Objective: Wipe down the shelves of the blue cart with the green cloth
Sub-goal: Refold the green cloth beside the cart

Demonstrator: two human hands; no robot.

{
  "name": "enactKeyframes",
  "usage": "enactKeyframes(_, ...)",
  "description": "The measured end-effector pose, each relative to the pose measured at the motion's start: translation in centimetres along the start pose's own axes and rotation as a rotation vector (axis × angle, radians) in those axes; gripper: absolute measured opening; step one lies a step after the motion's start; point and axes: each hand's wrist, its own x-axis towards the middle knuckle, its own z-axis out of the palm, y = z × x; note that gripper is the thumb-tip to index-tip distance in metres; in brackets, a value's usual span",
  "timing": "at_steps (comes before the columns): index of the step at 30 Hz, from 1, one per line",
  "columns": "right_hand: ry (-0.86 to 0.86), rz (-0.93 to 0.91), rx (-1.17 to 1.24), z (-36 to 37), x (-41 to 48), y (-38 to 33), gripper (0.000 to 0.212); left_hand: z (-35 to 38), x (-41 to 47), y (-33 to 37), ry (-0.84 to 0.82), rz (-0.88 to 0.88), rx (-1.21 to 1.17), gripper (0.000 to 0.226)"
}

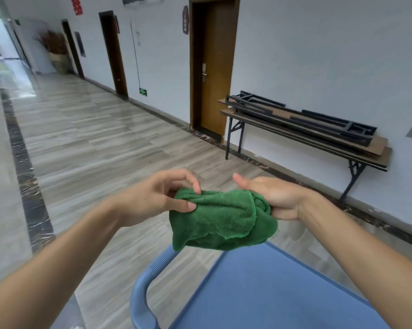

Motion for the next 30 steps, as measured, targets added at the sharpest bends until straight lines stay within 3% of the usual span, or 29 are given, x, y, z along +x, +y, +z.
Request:
enactKeyframes(4, -0.148, 0.04, -0.152, -2.3, 2.7, 0.1, 0.041, -1.7, 1.5, -1.6, 0.106, -0.079, 0.113, 0.027)
enactKeyframes(7, -0.184, 0.05, -0.266, -2.8, 4.1, -0.2, 0.041, -2.5, 2.2, -2.4, 0.149, -0.136, 0.127, 0.028)
enactKeyframes(12, -0.078, -0.012, -0.316, -2.8, 5.7, -0.3, 0.054, -3.6, 2.7, -3.5, 0.233, -0.084, 0.099, 0.017)
enactKeyframes(16, 0.059, -0.008, -0.485, -2.8, 6.3, -0.5, 0.021, -3.9, 2.6, -5.0, 0.248, -0.075, 0.024, 0.026)
enactKeyframes(19, 0.14, -0.008, -0.754, -2.4, 6.7, -0.7, 0.013, -2.8, 2.4, -6.4, 0.266, -0.09, 0.0, 0.026)
enactKeyframes(21, 0.147, -0.013, -0.911, -2.4, 7.1, -0.4, 0.009, -1.7, 2.2, -7.8, 0.256, -0.11, -0.052, 0.024)
enactKeyframes(25, 0.064, 0.1, -0.994, -2.3, 8.1, 1.4, 0.01, 0.9, 1.3, -11.1, 0.264, -0.174, -0.154, 0.024)
enactKeyframes(30, 0.095, 0.158, -1.153, -3.2, 13.9, 4.7, 0.013, 1.7, 2.2, -16.3, 0.442, -0.284, -0.114, 0.026)
